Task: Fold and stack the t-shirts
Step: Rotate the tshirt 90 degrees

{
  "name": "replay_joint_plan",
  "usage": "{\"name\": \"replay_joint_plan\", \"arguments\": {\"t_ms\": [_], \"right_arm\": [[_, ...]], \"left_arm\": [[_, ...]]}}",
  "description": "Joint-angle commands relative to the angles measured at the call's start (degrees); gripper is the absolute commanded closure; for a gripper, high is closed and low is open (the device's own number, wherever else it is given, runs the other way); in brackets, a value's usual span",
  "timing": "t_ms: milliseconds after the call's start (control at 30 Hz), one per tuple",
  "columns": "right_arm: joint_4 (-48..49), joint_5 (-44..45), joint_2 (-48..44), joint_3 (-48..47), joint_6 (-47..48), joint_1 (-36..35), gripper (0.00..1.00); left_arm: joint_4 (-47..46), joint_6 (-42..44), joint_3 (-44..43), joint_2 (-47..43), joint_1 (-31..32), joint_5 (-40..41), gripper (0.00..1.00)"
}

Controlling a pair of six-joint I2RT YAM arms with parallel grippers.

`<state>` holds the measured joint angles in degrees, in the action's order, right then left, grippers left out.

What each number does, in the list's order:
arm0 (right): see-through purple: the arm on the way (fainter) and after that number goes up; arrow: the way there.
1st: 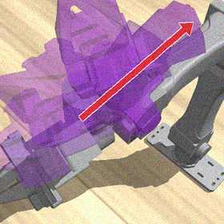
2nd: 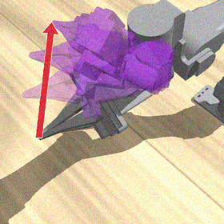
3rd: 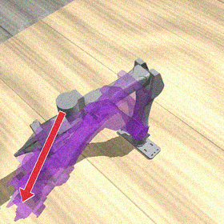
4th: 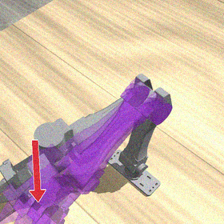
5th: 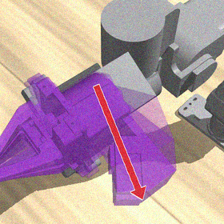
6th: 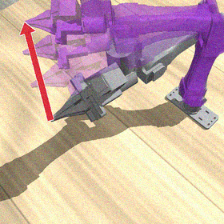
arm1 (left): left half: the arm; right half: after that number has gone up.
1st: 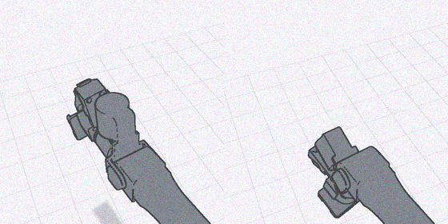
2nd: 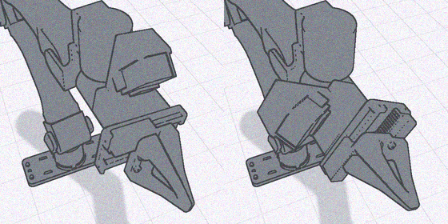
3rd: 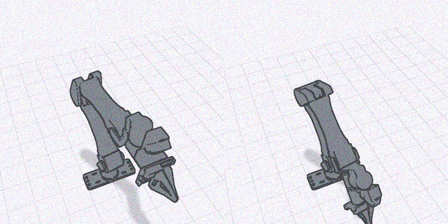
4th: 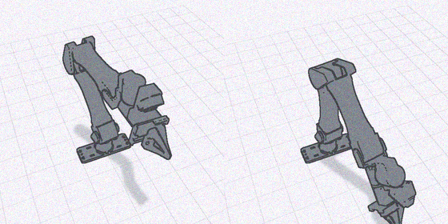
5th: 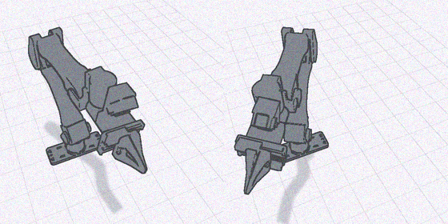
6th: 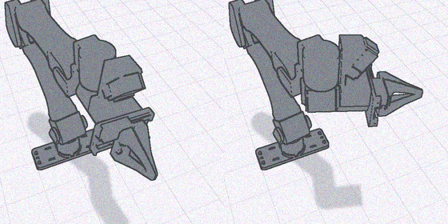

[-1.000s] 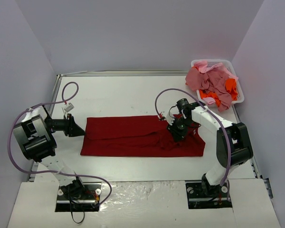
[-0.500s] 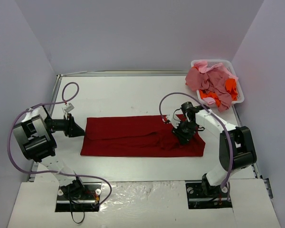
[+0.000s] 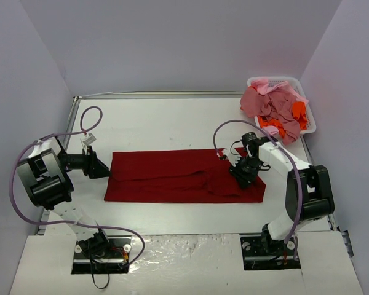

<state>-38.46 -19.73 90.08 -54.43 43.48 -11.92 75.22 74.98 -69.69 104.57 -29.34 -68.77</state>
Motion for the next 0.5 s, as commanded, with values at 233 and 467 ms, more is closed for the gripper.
{"name": "replay_joint_plan", "arguments": {"t_ms": [233, 467], "right_arm": [[-4.9, 0.6, -2.2, -2.6, 1.2, 3.1, 0.76], [-3.1, -0.3, 6.8, -4.5, 1.8, 3.7, 0.85]], "left_arm": [[10.2, 2.4, -2.2, -0.1, -0.6, -2.6, 0.08], [17.5, 7.2, -9.3, 4.2, -1.4, -4.4, 0.06]]}}
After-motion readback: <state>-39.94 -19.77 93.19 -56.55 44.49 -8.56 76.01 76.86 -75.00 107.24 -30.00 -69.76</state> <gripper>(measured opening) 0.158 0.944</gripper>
